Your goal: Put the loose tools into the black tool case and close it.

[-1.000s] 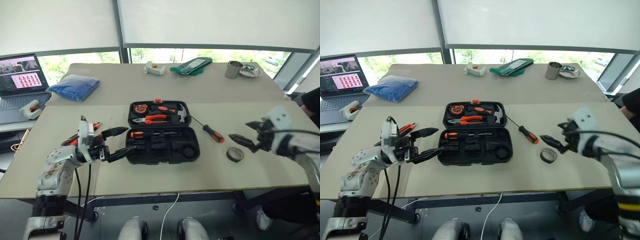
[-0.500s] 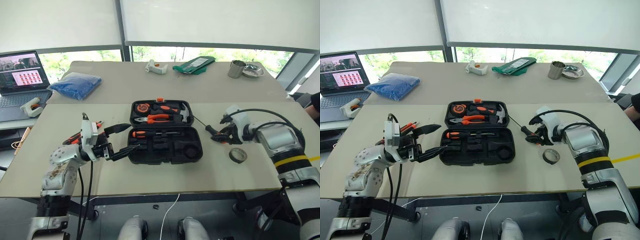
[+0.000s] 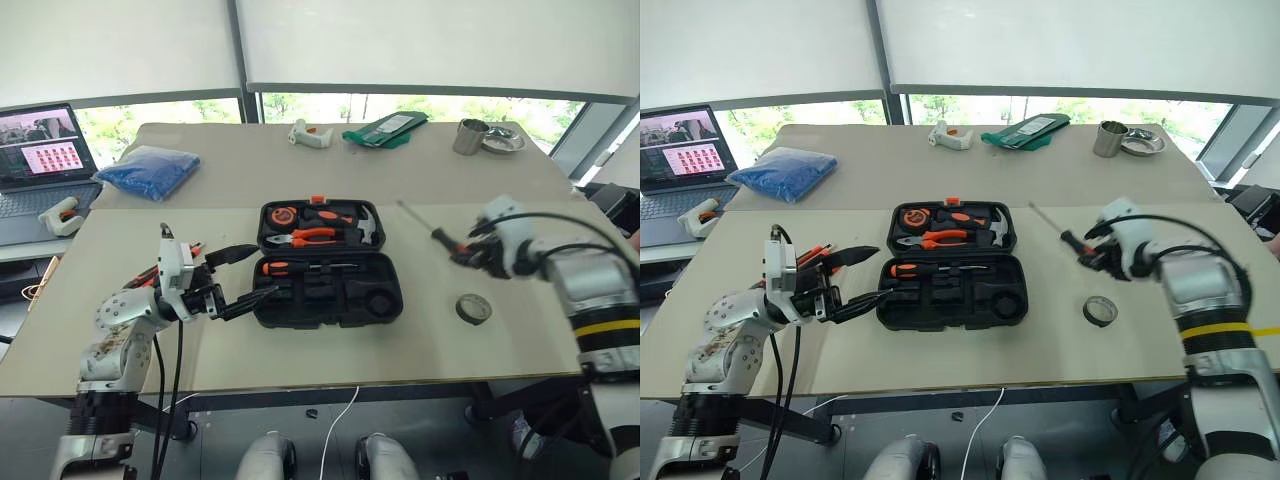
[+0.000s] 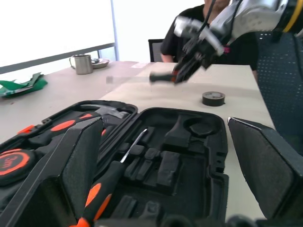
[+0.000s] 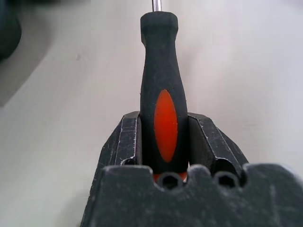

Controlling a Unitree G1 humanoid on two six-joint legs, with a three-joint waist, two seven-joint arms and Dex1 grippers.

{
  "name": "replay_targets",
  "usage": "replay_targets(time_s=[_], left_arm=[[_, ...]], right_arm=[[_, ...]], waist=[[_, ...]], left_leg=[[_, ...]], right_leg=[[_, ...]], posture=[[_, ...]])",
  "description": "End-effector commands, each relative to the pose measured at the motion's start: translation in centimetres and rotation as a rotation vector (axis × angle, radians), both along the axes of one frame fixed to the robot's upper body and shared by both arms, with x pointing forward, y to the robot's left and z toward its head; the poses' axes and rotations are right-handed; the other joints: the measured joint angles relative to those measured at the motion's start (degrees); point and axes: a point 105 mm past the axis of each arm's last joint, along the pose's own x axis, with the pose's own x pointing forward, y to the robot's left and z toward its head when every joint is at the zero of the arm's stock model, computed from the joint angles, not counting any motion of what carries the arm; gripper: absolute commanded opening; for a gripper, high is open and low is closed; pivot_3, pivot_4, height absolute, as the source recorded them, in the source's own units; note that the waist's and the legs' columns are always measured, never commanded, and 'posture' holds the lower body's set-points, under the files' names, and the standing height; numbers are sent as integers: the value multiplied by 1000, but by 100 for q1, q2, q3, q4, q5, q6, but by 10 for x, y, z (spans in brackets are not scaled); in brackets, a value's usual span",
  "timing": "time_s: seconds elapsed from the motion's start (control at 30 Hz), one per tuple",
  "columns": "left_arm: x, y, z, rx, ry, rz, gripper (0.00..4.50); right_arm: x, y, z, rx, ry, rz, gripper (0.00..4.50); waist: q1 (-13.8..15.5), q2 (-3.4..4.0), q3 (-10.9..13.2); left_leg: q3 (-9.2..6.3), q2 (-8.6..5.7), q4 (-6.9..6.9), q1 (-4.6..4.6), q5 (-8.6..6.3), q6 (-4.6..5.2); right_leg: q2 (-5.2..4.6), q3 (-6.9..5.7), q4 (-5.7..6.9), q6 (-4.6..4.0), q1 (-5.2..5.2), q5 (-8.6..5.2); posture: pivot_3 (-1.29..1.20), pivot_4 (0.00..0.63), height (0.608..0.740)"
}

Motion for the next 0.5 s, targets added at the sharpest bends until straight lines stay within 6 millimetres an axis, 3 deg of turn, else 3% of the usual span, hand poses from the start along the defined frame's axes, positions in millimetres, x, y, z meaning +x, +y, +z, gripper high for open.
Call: replay_targets(time_s=[0.03, 0.13, 0.3, 0.5], left_arm=[[-2, 18, 4, 1, -9, 75, 4500], [-3, 29, -6, 26, 36, 125, 4500], [-11, 40, -26, 98, 106, 168, 4500], [-16, 48, -32, 113, 112, 213, 4500]], right_arm=[[-14, 69, 41, -52, -196, 441, 1009], [-18, 102, 28, -164, -179, 646, 1009], [-16, 134, -8, -365, -67, 860, 1009], [-2, 146, -25, -404, -7, 858, 1009]], waist=[[-98, 0, 0], [-204, -1, 1], [-191, 0, 2], [-84, 1, 3]], left_leg=[[3, 5, -3, 6, 0, -1], [6, 19, -8, 26, 0, -8], [11, 25, -6, 30, 7, -18], [13, 24, -5, 15, 7, -20]], right_leg=[[3, 1, -2, 0, 1, 0], [16, 5, 0, 1, 8, -2], [16, 5, 10, -11, 4, 2], [8, 3, 10, -24, -9, 7]], posture=[[0, 150, 740], [0, 150, 740], [0, 150, 740], [0, 150, 740]])
